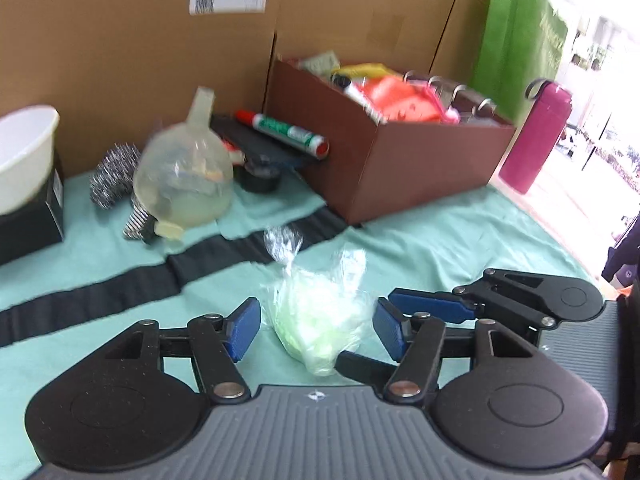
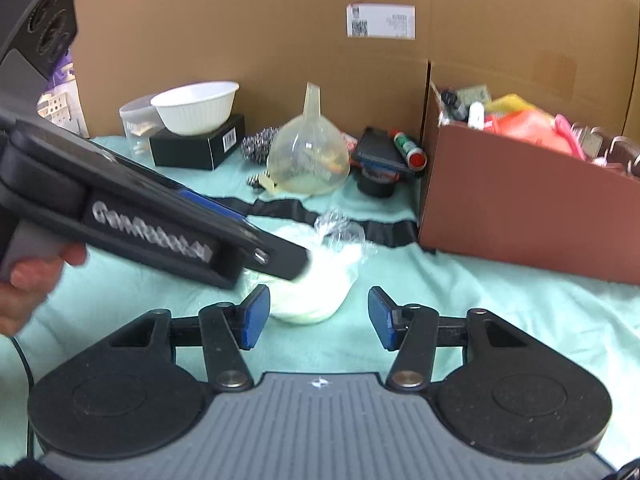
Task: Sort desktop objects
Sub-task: 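Grasp the green-filled plastic bag with the left tool, then carry the plastic bag into the brown box and open the left tool, then withdraw the left tool from the brown box toward the funnel, then grasp the clear plastic funnel with the left tool, then carry the funnel into the brown box and open the left tool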
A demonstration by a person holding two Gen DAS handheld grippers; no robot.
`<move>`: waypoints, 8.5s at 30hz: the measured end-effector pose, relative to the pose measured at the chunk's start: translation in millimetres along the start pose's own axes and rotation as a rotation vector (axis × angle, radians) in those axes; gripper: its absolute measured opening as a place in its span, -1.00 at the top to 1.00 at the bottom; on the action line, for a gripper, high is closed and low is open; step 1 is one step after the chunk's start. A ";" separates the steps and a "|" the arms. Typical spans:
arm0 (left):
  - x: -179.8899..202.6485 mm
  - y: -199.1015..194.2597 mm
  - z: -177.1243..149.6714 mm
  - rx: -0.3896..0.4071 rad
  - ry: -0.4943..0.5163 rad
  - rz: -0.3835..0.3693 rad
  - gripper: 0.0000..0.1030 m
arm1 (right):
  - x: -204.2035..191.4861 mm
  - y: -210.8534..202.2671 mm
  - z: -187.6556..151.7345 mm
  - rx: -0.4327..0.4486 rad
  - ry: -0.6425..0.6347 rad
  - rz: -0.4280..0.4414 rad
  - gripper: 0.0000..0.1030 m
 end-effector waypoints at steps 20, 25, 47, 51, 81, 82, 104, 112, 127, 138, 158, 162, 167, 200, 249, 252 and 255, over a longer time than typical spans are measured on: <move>14.2 6.0 4.5 -0.010 0.007 -0.007 0.28 | -6.3 11.3 -5.2 -0.003 -0.016 0.009 -0.08; 42.0 -10.1 31.0 0.075 0.062 -0.033 0.28 | 5.8 -14.6 8.8 0.075 -0.018 -0.031 -0.08; 164.2 75.8 155.8 0.172 0.243 -0.183 0.28 | 166.5 -57.4 70.1 0.292 0.056 -0.319 -0.06; 169.0 103.1 166.0 0.138 0.241 -0.193 0.28 | 198.5 -45.7 75.7 0.287 0.066 -0.339 0.05; 147.7 71.5 135.4 0.229 0.128 -0.162 -0.88 | 227.8 -26.4 62.8 0.219 0.099 -0.408 -0.64; 143.0 62.9 131.8 0.236 0.112 -0.142 -0.88 | 222.9 -29.5 62.8 0.208 0.105 -0.413 -0.67; 78.7 -91.2 43.5 0.321 -0.026 0.153 -0.90 | 62.5 -69.1 54.8 0.130 0.059 -0.238 -0.83; 52.2 -107.6 24.0 0.293 -0.074 0.227 -0.90 | 19.7 -66.4 51.2 0.116 0.008 -0.187 -0.83; -0.2 -103.9 6.1 0.235 -0.167 0.283 -0.90 | -19.5 -43.2 41.3 0.068 -0.069 -0.104 -0.83; -29.5 -90.2 25.1 0.221 -0.152 0.219 -0.88 | -26.3 -6.0 41.9 0.042 -0.051 -0.048 -0.83; -51.8 -6.6 88.1 0.189 0.028 0.160 -0.45 | -9.7 99.4 70.7 0.067 0.091 0.026 -0.62; -58.7 10.8 94.3 0.181 0.036 0.146 -0.45 | -2.0 115.5 71.3 0.063 0.130 0.008 -0.62; -71.0 31.6 92.7 0.131 0.011 0.115 -0.34 | 6.1 130.8 72.3 0.051 0.181 0.011 -0.62; -14.0 -48.0 98.1 0.274 0.085 0.088 -0.35 | -15.4 58.9 79.4 0.185 0.124 -0.001 -0.51; 87.4 112.2 204.0 0.302 0.133 -0.110 -0.83 | 208.6 48.2 111.7 0.187 0.077 -0.416 -0.76; 80.8 111.8 210.5 0.329 0.096 -0.102 -0.82 | 208.5 40.9 111.8 0.215 0.084 -0.426 -0.76; 76.9 108.9 212.6 0.333 0.062 -0.113 -0.82 | 210.1 33.7 111.6 0.231 0.103 -0.445 -0.75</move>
Point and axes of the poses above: each gripper's, at about its wrist camera, not at the fingertips, and y roughly the way its jaws point, x to its right, z to its top, the point moved 6 cm from there along y, roughly the way its jaws point, and after that the axes turned 6 degrees about x, right-handed, at the moved point
